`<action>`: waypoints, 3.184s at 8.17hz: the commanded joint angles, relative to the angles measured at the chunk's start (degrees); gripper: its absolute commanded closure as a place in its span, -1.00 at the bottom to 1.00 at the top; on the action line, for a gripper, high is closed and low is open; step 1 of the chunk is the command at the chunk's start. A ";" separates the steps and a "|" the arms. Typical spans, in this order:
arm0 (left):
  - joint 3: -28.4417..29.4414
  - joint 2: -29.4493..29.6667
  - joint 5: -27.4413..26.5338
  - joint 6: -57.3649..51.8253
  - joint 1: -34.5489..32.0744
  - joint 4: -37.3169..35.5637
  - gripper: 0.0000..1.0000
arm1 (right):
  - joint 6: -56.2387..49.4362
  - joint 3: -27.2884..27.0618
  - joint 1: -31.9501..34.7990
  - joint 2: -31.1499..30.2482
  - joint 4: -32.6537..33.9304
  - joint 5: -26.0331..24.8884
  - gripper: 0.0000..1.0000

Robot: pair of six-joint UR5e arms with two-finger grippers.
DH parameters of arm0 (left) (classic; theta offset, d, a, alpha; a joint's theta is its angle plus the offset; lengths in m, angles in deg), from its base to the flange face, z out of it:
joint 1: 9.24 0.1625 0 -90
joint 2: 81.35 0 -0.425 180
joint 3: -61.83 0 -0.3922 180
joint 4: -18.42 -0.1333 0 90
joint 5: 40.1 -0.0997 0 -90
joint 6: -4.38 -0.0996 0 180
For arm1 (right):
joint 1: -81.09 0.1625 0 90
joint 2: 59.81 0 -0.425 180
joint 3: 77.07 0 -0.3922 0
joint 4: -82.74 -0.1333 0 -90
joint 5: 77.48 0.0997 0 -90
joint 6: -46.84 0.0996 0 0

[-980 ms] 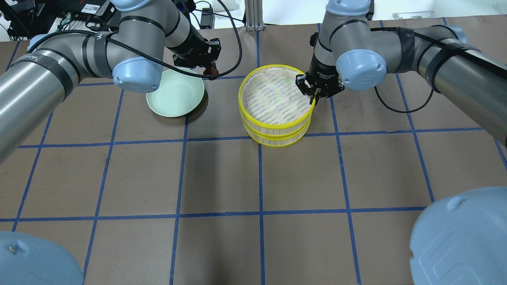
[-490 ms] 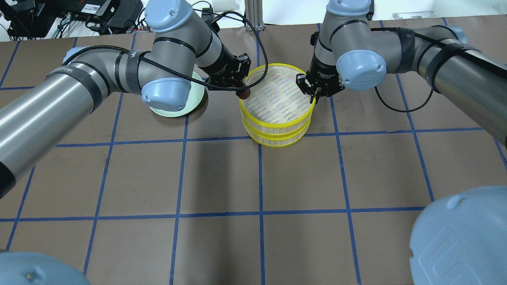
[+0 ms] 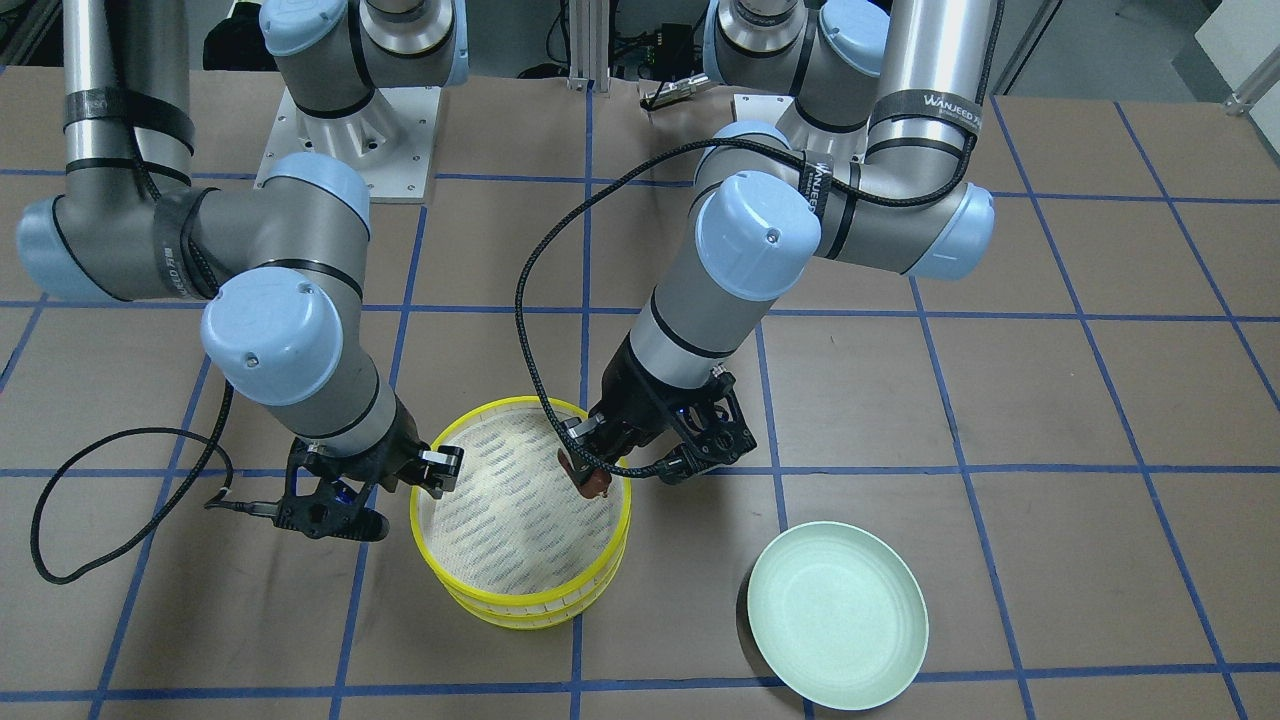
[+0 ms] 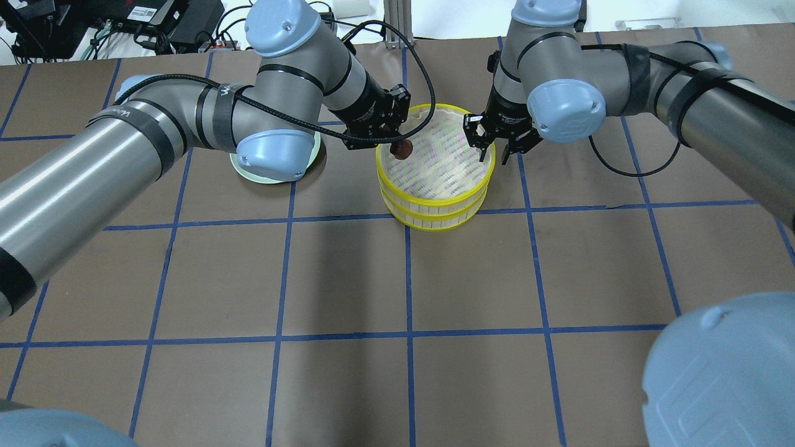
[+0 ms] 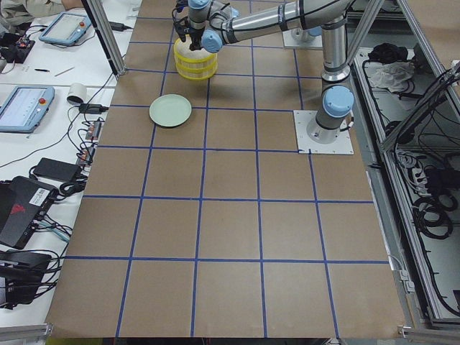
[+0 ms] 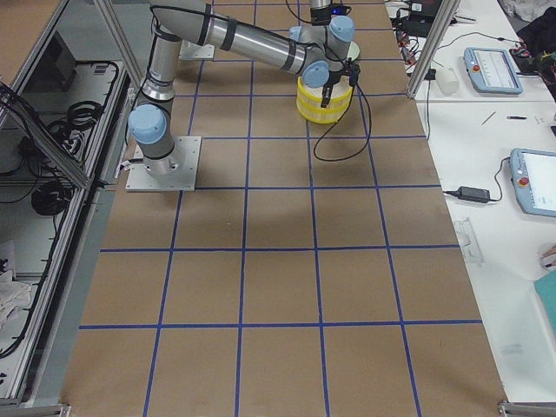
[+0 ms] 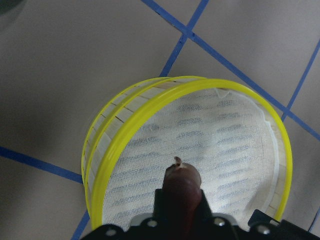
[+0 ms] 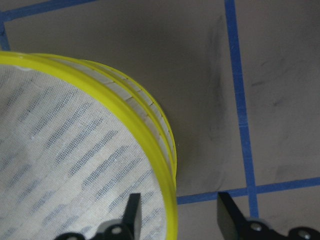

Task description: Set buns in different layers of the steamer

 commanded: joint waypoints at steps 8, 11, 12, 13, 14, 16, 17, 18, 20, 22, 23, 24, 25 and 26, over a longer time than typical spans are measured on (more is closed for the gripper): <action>2.82 -2.76 -11.75 -27.53 5.36 7.69 -1.00 | -16.53 1.28 -11.24 -14.19 -11.87 -2.53 -0.57; 3.87 -7.32 -17.05 -44.14 10.56 19.52 -1.00 | -16.44 0.93 -11.15 -14.02 -11.87 -1.83 -0.57; 5.09 -9.26 -17.14 -45.80 12.05 25.15 -1.00 | -16.44 0.93 -11.15 -13.93 -11.87 -1.74 -0.57; 5.97 -11.36 -17.14 -48.08 13.28 29.99 -1.00 | -16.44 0.93 -11.15 -13.85 -11.87 -1.74 -0.57; 6.33 -13.65 -17.31 -48.28 14.08 33.87 -1.00 | -16.44 0.93 -11.15 -13.76 -11.78 -1.74 -0.57; 6.33 -17.17 -18.10 -48.28 14.52 39.51 -1.00 | -16.44 0.93 -11.15 -13.85 -11.78 -1.65 -0.58; 6.25 -18.40 -18.19 -48.28 14.52 40.84 -1.00 | -16.44 0.93 -11.15 -13.76 -11.78 -1.65 -0.58; 5.90 -18.76 -18.54 -47.67 14.61 40.94 -1.00 | -16.44 0.93 -11.15 -13.76 -11.78 -1.65 -0.58; 5.19 -19.03 -18.54 -47.57 15.05 41.38 -1.00 | -16.53 0.93 -11.15 -13.67 -11.78 -1.65 -0.58; 4.49 -19.55 -18.54 -47.58 15.32 42.77 -1.00 | -16.53 0.93 -11.15 -13.67 -11.78 -1.65 -0.58; 4.40 -19.91 -18.54 -47.58 15.32 42.87 -1.00 | -16.53 0.93 -11.15 -13.76 -11.78 -1.65 -0.58; 4.31 -19.82 -18.54 -48.01 15.40 42.87 -1.00 | -16.53 0.93 -11.15 -13.76 -11.78 -1.65 -0.58; 4.23 -19.74 -18.54 -48.19 15.75 43.05 -1.00 | -16.53 0.93 -11.15 -13.76 -11.78 -1.65 -0.58; 4.22 -19.73 -18.63 -48.19 15.93 44.01 -1.00 | -16.53 0.93 -11.15 -13.76 -11.78 -1.65 -0.59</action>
